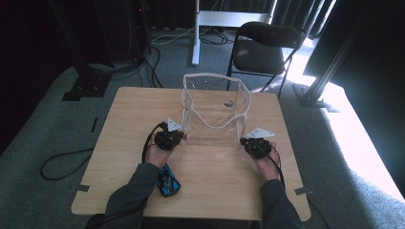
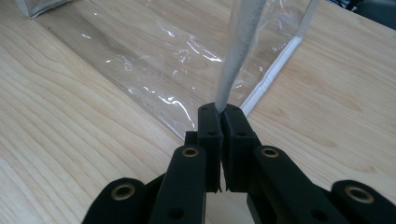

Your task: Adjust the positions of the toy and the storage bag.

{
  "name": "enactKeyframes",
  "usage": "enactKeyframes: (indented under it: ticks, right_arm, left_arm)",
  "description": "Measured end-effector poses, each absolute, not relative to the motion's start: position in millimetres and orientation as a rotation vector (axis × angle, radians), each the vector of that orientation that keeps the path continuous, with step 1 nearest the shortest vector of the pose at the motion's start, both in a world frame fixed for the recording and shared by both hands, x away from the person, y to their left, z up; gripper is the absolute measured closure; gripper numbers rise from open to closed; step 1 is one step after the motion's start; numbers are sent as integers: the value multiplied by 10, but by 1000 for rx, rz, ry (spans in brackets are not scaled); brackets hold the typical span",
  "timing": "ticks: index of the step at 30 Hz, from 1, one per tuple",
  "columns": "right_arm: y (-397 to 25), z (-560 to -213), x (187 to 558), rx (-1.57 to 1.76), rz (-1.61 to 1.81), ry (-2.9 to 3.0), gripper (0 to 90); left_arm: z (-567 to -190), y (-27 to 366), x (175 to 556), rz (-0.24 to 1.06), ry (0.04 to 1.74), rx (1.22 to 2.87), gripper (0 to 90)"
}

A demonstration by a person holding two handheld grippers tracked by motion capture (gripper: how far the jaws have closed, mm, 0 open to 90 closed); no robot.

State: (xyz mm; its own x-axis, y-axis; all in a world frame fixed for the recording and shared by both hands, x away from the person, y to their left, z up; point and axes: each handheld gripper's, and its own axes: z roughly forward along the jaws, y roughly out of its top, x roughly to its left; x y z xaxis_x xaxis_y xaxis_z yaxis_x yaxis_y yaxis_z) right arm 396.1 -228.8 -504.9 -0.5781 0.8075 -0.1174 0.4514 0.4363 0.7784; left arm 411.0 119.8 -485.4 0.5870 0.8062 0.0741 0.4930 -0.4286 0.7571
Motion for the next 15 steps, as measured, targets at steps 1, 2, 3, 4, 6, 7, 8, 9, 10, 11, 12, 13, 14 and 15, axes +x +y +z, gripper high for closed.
enactKeyframes:
  ticks: [1,2,3,4,6,7,8,9,10,11,12,13,14,15]
  right_arm:
    - [-2260,-5048,3966,1051,988,2219,873]
    - [-2231,-5046,3970,1045,989,2223,873]
    - [-2208,-5044,3975,1035,985,2230,872]
    - [-2183,-5043,3979,1029,986,2234,872]
    - [-2144,-5039,3989,1016,986,2245,872]
    - [-2120,-5037,3994,1007,987,2250,873]
    - [-2107,-5037,3995,1003,987,2252,872]
    - [-2093,-5038,3997,993,988,2256,872]
    - [-2080,-5039,3996,993,993,2258,872]
    - [-2070,-5040,3996,991,995,2260,872]
    - [-2060,-5041,3995,988,1001,2261,872]
    - [-2050,-5042,3993,988,1002,2264,872]
    - [-2042,-5042,3994,981,1002,2266,872]
    - [-2032,-5043,3993,981,1006,2266,871]
  left_arm:
    - [-4855,1221,4102,567,1033,2103,883]
    - [-4853,1249,4092,566,1036,2106,882]
    - [-4853,1272,4084,567,1043,2102,883]
    - [-4853,1293,4076,568,1048,2097,883]
    - [-4855,1341,4057,566,1062,2090,882]
    - [-4855,1358,4050,567,1065,2089,883]
    - [-4857,1378,4041,570,1067,2084,882]
    - [-4859,1397,4030,566,1070,2081,882]
    - [-4860,1412,4019,566,1073,2079,882]
    - [-4859,1428,4009,568,1072,2081,882]
    - [-4859,1440,4000,567,1074,2080,882]
    - [-4861,1450,3990,568,1078,2077,881]
    - [-4862,1461,3982,566,1080,2073,881]
    - [-4866,1471,3970,562,1085,2066,881]
